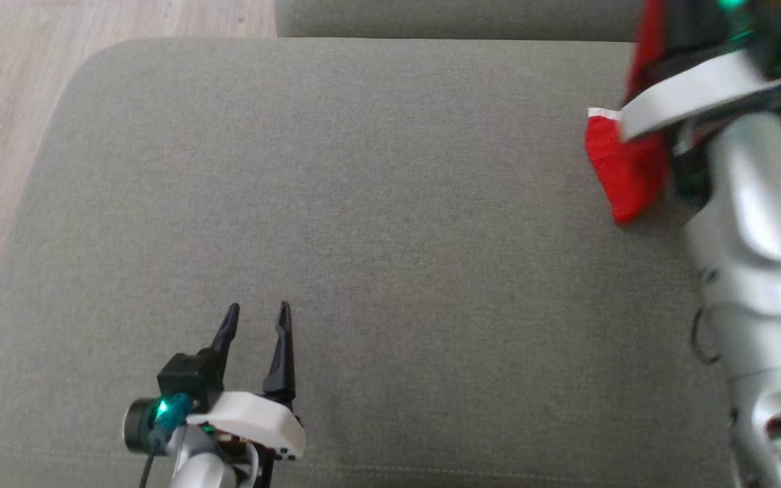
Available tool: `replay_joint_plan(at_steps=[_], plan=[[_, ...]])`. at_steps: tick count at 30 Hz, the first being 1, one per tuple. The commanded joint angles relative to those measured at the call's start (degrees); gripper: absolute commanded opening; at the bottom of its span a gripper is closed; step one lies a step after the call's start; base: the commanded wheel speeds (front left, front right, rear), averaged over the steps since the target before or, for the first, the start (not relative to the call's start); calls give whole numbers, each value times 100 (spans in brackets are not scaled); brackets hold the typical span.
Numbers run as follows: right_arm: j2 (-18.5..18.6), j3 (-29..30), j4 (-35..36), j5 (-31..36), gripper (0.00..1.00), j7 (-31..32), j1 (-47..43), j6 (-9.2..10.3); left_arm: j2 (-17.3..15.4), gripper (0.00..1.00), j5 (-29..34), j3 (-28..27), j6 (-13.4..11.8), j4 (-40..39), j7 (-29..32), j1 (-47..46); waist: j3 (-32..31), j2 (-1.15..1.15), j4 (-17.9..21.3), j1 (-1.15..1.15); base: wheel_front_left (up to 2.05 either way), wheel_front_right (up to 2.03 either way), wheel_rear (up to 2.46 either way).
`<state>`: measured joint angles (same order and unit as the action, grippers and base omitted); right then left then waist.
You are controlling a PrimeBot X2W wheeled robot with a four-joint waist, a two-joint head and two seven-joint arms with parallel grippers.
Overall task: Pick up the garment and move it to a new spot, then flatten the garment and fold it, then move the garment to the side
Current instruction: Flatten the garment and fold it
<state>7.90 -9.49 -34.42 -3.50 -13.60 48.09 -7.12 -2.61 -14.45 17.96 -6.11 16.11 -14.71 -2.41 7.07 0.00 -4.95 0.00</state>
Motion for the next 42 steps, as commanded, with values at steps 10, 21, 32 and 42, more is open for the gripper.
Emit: replay_joint_plan(at_steps=[10,21,32,42], plan=[[-492,-2093,-658,-728,33,99,-1096,-36,-27,100,-58,56,67,-67,-29,-230,239,0,-447,0,0,0,0],[-501,-3963,-35,-2558,100,-29,-1318,-36,-27,100,-40,-31,-3,-89,-29,-271,201,0,-223,0,0,0,0],[-462,-2112,-201,-1842,100,-138,-1728,-36,-27,100,167,-104,194,-72,-29,-937,346,0,696,0,0,0,0],[-497,-1197,257,-1384,100,-139,-2206,-36,-157,100,670,-87,884,1367,-29,-2212,685,0,1419,0,0,0,0]])
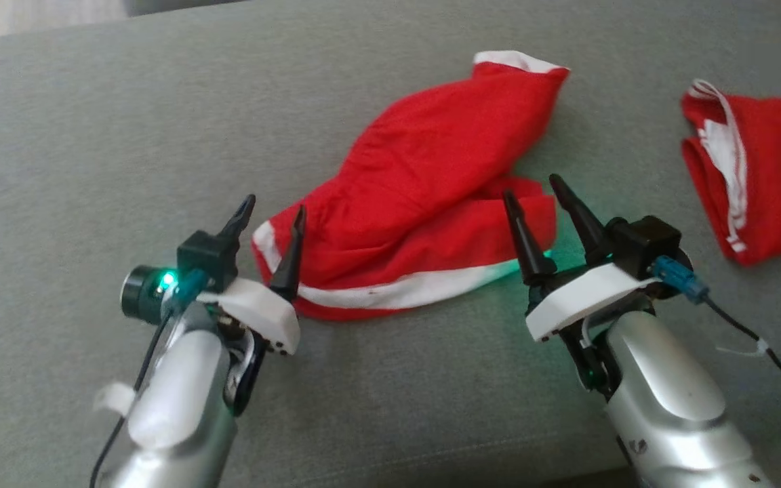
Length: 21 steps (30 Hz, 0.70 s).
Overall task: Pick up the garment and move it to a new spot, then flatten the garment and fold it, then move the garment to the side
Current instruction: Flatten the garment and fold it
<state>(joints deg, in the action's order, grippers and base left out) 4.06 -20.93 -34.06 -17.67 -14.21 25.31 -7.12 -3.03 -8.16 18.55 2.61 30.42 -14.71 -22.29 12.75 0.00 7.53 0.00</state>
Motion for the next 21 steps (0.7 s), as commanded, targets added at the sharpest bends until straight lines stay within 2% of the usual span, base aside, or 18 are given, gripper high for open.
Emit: replay_joint_plan(at_steps=[1,8,13,14,15,16,18,21], plan=[[-114,-41,258,22,100,-78,50,-36,-141,100,84,-119,49,127,-29,-353,133,0,220,0,0,0,0],[-117,5,372,-104,100,-78,-69,-36,-202,100,296,146,200,1473,66,-1133,189,0,383,0,0,0,0],[-117,23,355,-132,100,-78,-108,-36,-174,98,320,284,260,2096,166,-1468,190,0,398,0,0,0,0],[-117,30,353,-139,100,-78,-111,-36,-161,69,298,310,285,2196,174,-1499,188,0,393,0,0,0,0],[-117,39,352,-145,100,-78,-115,-36,-151,17,286,336,302,2272,165,-1534,184,0,386,0,0,0,0],[-117,53,354,-155,100,-78,-116,-36,-141,0,270,354,314,2339,152,-1562,186,0,374,0,0,0,0],[-117,84,357,-157,100,-78,-114,-36,-117,0,162,291,294,2408,100,-1609,196,0,340,0,0,0,0],[-118,137,344,-149,100,-78,-117,-36,-93,0,-83,17,60,2357,11,-1619,206,0,275,0,0,0,0]])
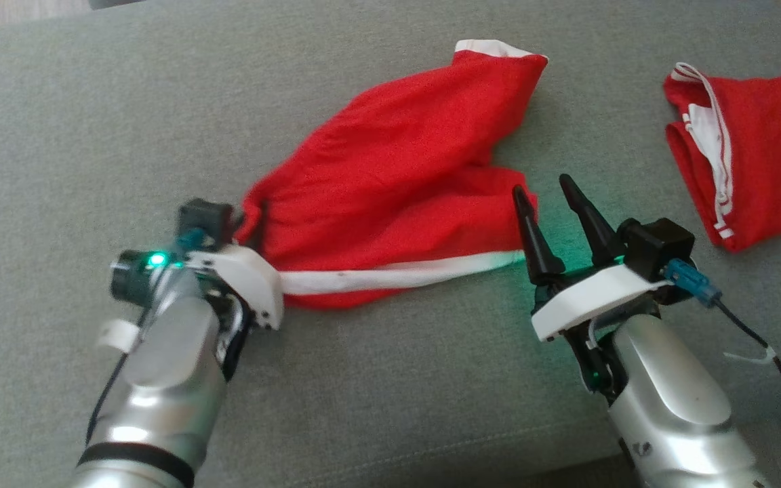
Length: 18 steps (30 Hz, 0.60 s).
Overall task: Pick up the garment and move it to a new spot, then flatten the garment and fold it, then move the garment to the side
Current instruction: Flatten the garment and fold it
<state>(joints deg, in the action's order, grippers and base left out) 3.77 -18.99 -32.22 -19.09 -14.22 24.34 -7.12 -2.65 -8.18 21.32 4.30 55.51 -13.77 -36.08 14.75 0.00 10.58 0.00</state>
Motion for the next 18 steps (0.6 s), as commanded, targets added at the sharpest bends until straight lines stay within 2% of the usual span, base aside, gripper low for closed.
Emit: replay_joint_plan(at_steps=[1,2,3,9,10,12,13,14,15,16,18], plan=[[-89,-37,155,-2,100,-77,-25,-36,-126,0,-170,-384,-229,-201,-101,-218,7,0,-55,0,0,0,0],[-89,-23,141,5,100,-77,-35,-36,-119,0,-284,-532,-350,-259,-111,-177,4,0,-80,0,0,0,0],[-89,-23,141,5,100,-77,-35,-36,-119,0,-284,-532,-350,-259,-111,-177,4,0,-80,0,0,0,0],[-89,56,59,50,100,-77,-84,-36,-99,0,-620,-1300,-964,-1058,-120,414,-26,0,-238,0,0,0,0],[-89,57,35,61,100,-77,-95,-36,-88,0,-679,-1546,-1141,-1266,-121,638,-49,0,-278,0,0,0,0],[-89,41,14,60,100,-77,-102,-36,-75,0,-721,-1759,-1252,-1429,-121,838,-83,0,-316,0,0,0,0],[-89,27,5,59,100,-77,-103,-36,-68,14,-718,-1827,-1272,-1490,-121,927,-100,0,-333,0,0,0,0],[-89,8,-5,50,100,-77,-103,-36,-62,44,-710,-1878,-1279,-1537,-122,1005,-120,0,-351,0,0,0,0],[-89,-15,-13,36,100,-77,-106,-36,-56,94,-686,-1912,-1286,-1584,-122,1075,-146,0,-373,0,0,0,0],[-89,-38,-18,24,100,-77,-111,-36,-51,100,-658,-1945,-1296,-1643,-122,1140,-169,0,-394,0,0,0,0],[-89,-76,-24,0,100,-77,-132,-36,-42,100,-565,-1994,-1318,-1823,-122,1276,-233,0,-441,0,0,0,0]])
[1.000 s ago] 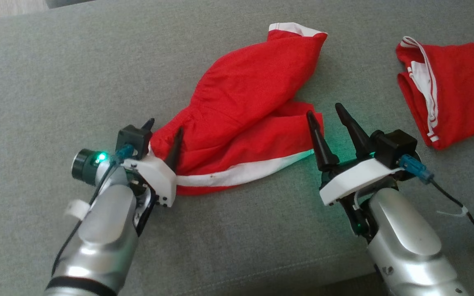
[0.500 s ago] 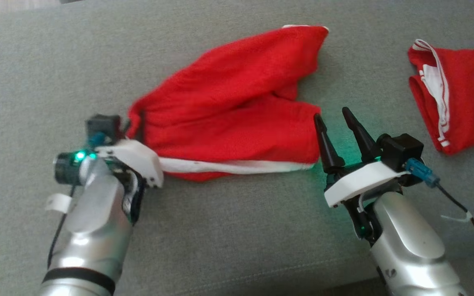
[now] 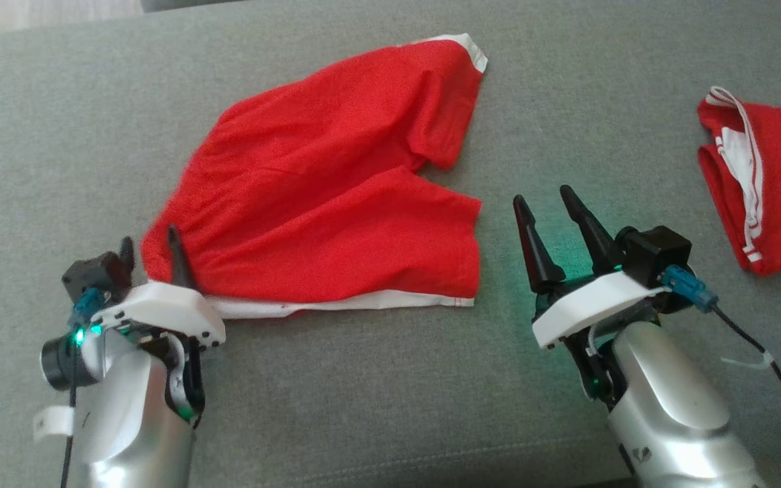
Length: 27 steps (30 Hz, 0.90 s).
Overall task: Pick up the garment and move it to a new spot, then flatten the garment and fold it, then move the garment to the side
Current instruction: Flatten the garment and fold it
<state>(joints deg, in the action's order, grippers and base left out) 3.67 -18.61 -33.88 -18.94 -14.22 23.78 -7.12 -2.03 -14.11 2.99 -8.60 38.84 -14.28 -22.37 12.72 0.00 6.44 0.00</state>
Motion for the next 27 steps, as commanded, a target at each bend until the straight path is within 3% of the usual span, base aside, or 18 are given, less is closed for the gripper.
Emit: replay_joint_plan(at_steps=[1,11,27], plan=[[-79,-136,164,-28,100,-77,-86,-36,-102,100,93,-174,-38,-263,-71,-16,-59,0,-45,0,0,0,0],[-80,38,401,277,100,-78,-455,-36,-89,100,835,-99,-110,-1492,-72,1104,-440,0,-238,0,0,0,0],[-80,325,487,504,100,-78,-1231,-36,-87,100,1169,32,-54,-2100,-72,2220,-974,0,-278,0,0,0,0]])
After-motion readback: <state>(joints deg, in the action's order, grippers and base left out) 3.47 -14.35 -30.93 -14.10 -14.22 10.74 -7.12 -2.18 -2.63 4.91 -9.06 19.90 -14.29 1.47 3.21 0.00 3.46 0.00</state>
